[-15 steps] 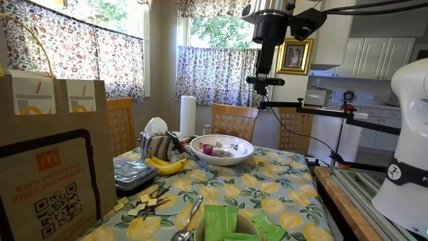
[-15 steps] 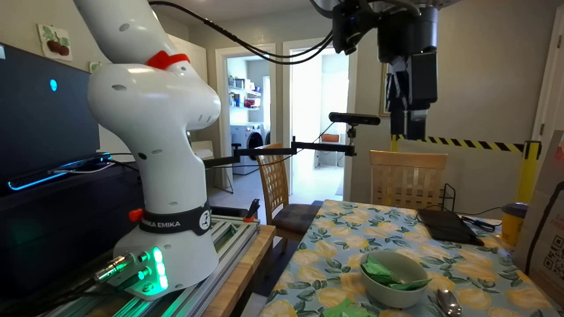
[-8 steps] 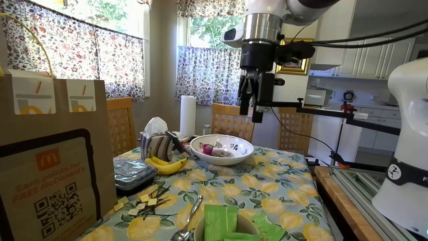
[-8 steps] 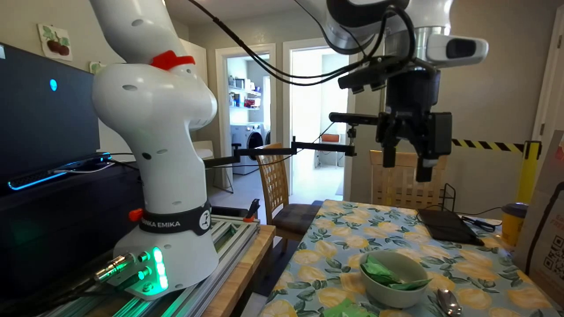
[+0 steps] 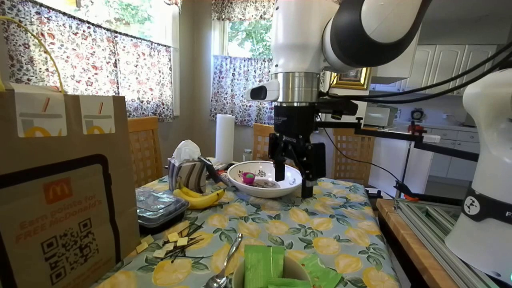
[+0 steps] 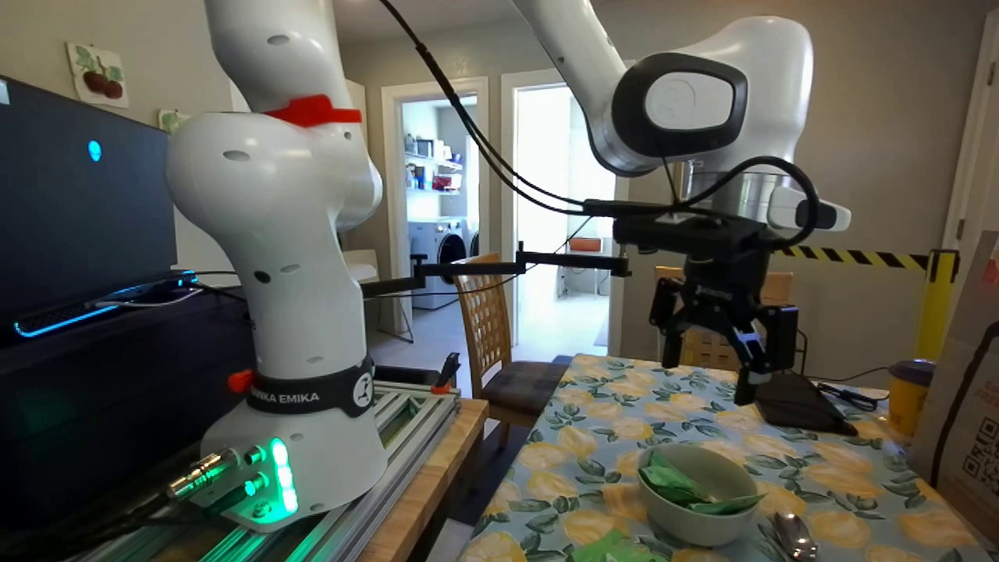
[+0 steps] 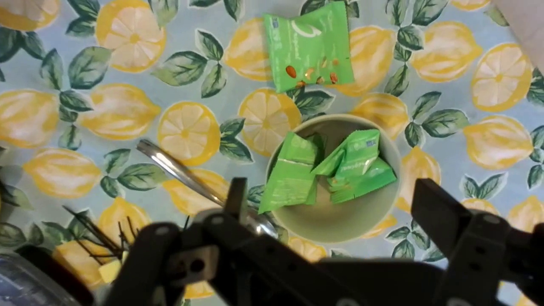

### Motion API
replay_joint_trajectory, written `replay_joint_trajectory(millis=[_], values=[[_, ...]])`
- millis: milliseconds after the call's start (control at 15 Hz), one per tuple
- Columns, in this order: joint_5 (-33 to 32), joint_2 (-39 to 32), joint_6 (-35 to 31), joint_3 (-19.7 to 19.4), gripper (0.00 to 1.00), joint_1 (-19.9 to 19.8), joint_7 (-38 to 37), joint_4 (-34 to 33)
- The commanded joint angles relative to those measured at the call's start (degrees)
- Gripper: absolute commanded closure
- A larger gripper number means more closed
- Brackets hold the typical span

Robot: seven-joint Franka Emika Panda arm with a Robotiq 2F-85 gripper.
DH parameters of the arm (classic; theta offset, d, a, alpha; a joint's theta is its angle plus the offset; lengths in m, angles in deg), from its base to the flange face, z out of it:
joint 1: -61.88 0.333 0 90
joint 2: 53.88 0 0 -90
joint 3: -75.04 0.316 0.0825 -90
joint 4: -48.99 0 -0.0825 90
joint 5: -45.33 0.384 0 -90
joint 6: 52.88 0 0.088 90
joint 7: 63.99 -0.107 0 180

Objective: Remove the green sachets from the white bowl then place two sachets back in the bowl.

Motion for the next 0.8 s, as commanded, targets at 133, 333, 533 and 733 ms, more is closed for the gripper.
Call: replay_joint_trajectory(millis=[133, 333, 533, 733], values=[[0.1, -0.9, 0.1, 1.1, 0.0, -1.1, 0.9, -0.7], [3.3, -5.0, -2.4, 0.6, 0.0, -1.8, 2.0, -2.2], [5.5, -10.7, -9.2, 1.4, 0.0, -2.1, 5.9, -3.4], [9.1, -16.2, -14.6, 4.2, 0.0, -3.7, 10.6, -5.0]])
